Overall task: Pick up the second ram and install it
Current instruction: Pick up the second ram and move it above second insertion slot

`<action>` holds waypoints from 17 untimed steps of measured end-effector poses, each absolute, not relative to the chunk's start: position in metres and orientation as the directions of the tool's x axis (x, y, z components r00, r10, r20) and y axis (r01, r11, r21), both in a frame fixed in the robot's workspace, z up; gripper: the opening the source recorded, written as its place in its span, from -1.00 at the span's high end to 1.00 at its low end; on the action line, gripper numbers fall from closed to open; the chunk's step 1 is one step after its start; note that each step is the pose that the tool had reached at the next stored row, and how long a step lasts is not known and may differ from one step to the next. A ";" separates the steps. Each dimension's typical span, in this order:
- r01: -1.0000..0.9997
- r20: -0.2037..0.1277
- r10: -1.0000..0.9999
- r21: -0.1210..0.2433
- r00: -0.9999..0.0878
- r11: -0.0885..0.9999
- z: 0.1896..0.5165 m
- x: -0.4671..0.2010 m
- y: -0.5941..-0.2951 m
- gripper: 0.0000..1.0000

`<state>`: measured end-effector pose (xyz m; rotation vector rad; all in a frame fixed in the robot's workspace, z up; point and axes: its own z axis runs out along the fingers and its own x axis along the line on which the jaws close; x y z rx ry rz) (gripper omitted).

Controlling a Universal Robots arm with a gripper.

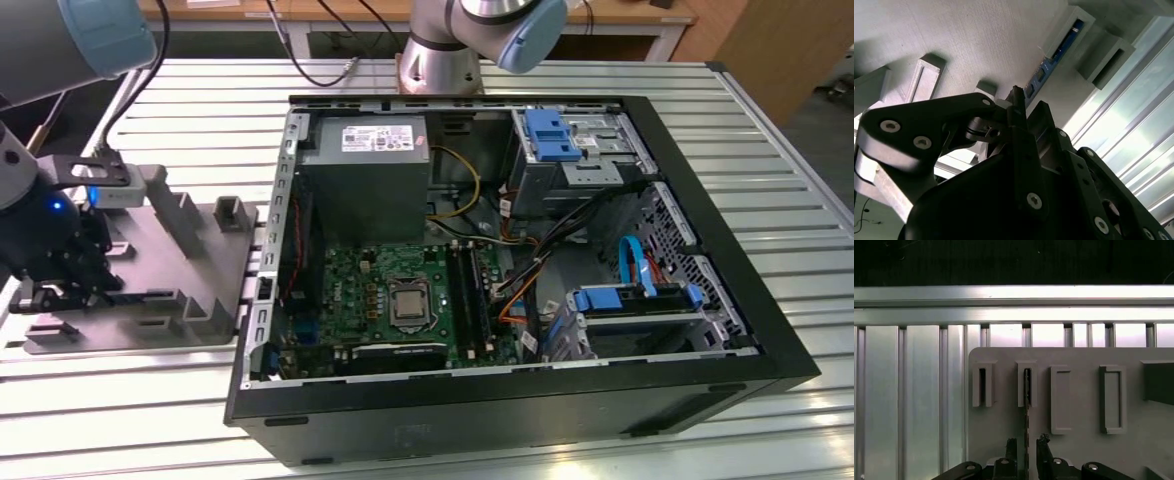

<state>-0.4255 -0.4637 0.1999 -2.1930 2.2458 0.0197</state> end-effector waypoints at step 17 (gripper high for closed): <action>-1.000 -0.011 -1.000 0.007 -0.023 0.023 0.200 -0.426 -0.463 0.41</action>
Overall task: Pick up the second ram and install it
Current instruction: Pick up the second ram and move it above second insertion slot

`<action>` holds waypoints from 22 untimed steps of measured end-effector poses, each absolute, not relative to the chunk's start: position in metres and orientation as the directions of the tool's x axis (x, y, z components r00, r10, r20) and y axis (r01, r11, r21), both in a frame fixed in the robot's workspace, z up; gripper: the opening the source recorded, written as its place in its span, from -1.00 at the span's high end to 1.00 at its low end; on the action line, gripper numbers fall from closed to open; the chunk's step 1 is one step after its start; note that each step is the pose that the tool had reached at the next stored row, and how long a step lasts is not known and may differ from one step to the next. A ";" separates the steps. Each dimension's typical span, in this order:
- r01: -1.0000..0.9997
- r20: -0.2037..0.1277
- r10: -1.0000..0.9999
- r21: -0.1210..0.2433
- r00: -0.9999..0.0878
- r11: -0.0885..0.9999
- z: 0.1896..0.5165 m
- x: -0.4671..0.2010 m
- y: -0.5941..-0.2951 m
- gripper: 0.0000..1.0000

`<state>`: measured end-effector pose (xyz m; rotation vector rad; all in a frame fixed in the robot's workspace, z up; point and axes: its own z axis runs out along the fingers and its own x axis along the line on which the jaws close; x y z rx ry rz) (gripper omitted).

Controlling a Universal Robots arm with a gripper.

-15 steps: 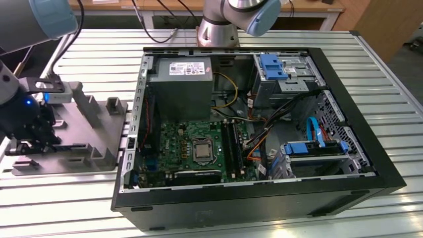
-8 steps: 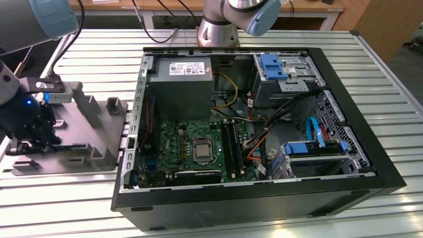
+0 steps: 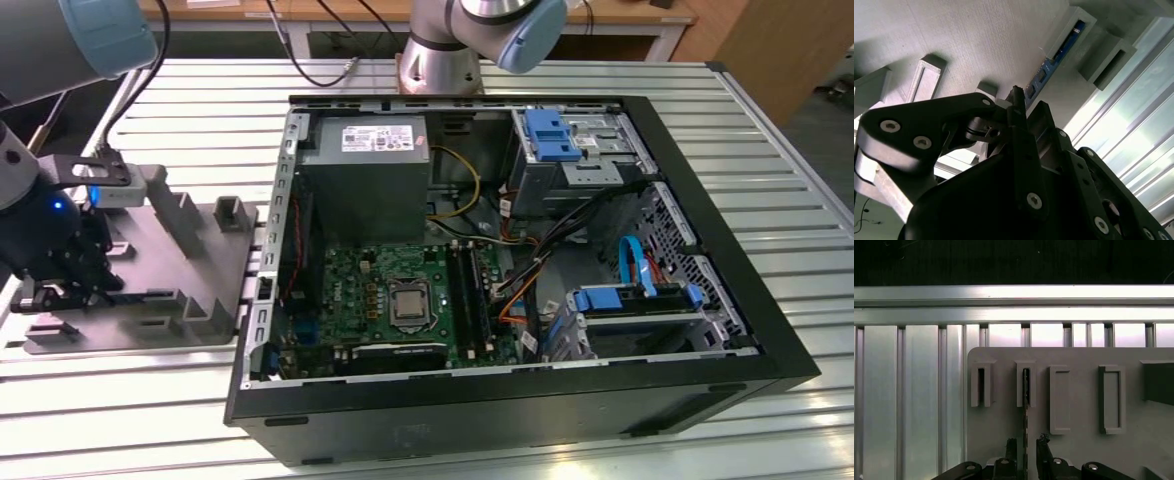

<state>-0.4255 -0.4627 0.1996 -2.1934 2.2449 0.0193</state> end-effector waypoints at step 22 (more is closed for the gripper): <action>-1.000 -0.011 -1.000 0.007 -0.023 0.023 0.200 -0.426 -0.463 0.73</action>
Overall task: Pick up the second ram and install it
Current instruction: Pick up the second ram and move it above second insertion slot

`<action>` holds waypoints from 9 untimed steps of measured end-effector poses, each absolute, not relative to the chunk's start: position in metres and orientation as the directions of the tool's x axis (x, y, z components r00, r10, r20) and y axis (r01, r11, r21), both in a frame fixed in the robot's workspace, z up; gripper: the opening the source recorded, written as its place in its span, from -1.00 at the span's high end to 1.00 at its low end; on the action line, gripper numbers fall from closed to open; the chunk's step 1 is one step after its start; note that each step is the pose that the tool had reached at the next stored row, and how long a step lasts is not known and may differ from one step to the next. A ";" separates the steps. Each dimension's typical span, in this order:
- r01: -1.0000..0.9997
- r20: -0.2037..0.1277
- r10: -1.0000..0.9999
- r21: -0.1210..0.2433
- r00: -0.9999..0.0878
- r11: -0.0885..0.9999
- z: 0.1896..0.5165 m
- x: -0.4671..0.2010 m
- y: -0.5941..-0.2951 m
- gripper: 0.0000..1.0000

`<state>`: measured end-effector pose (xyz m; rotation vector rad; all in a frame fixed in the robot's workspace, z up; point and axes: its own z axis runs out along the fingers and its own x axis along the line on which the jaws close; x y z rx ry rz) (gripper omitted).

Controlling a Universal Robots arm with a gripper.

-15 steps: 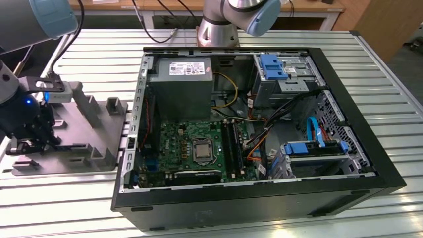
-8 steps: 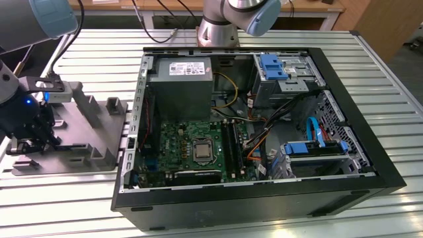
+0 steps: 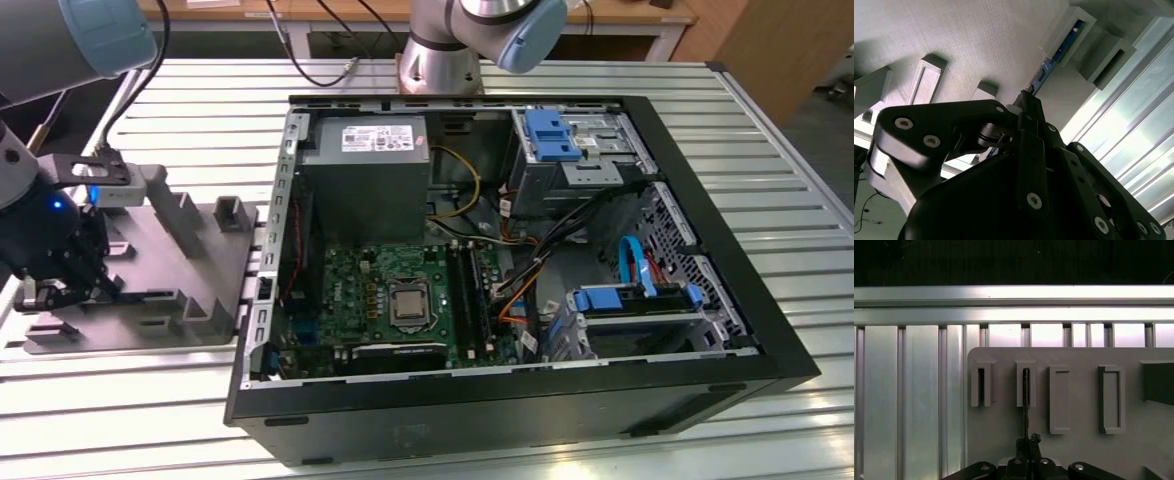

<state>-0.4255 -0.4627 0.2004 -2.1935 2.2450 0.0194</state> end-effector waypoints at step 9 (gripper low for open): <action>-1.000 -0.011 -1.000 0.007 -0.023 0.023 0.201 -0.426 -0.463 0.77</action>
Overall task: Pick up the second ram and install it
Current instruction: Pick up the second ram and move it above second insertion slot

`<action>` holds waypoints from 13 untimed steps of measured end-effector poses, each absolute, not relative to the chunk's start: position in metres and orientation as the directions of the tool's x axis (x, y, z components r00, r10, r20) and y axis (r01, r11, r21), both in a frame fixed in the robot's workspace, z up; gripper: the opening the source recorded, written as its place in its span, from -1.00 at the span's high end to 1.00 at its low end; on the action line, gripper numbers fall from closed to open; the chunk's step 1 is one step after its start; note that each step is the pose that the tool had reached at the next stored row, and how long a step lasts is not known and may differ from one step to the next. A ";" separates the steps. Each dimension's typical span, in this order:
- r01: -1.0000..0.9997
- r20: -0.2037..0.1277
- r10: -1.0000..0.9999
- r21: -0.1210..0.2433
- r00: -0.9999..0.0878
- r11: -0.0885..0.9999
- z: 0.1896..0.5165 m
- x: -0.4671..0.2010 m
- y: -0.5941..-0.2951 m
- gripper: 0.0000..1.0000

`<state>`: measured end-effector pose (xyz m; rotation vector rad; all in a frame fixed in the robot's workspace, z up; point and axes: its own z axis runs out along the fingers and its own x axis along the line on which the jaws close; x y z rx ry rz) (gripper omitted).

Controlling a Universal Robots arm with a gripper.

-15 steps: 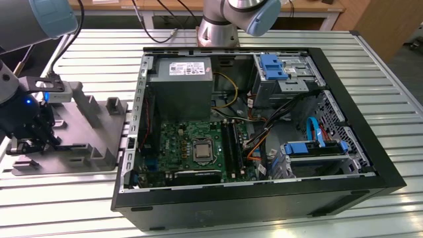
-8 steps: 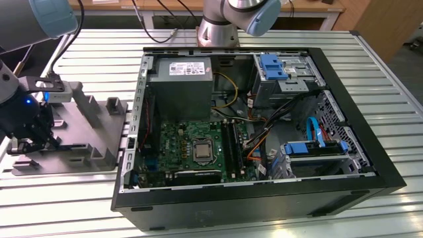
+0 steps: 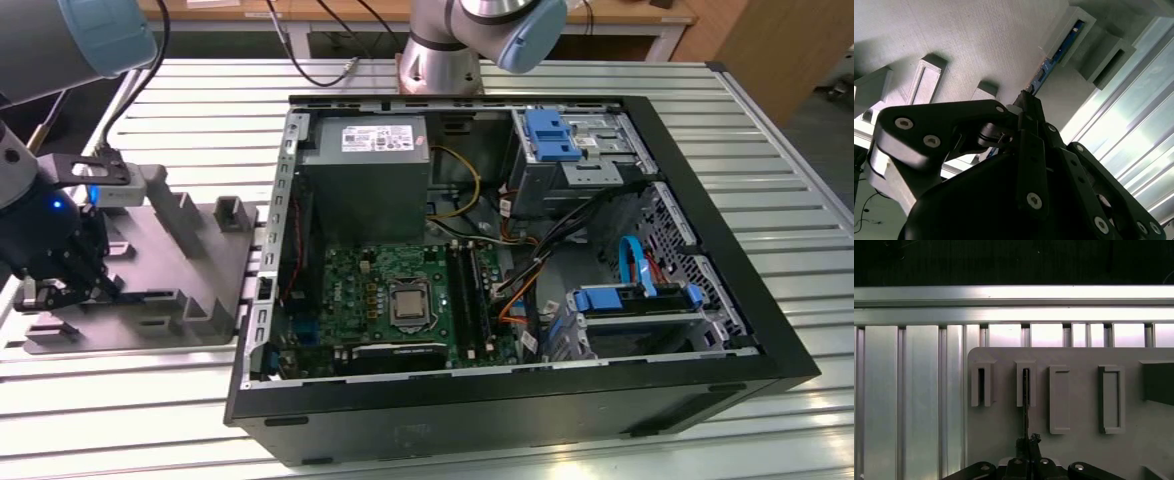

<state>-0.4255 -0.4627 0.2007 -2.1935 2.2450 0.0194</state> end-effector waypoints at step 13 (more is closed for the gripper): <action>-1.000 -0.011 -1.000 0.007 -0.023 0.023 0.208 -0.426 -0.463 0.77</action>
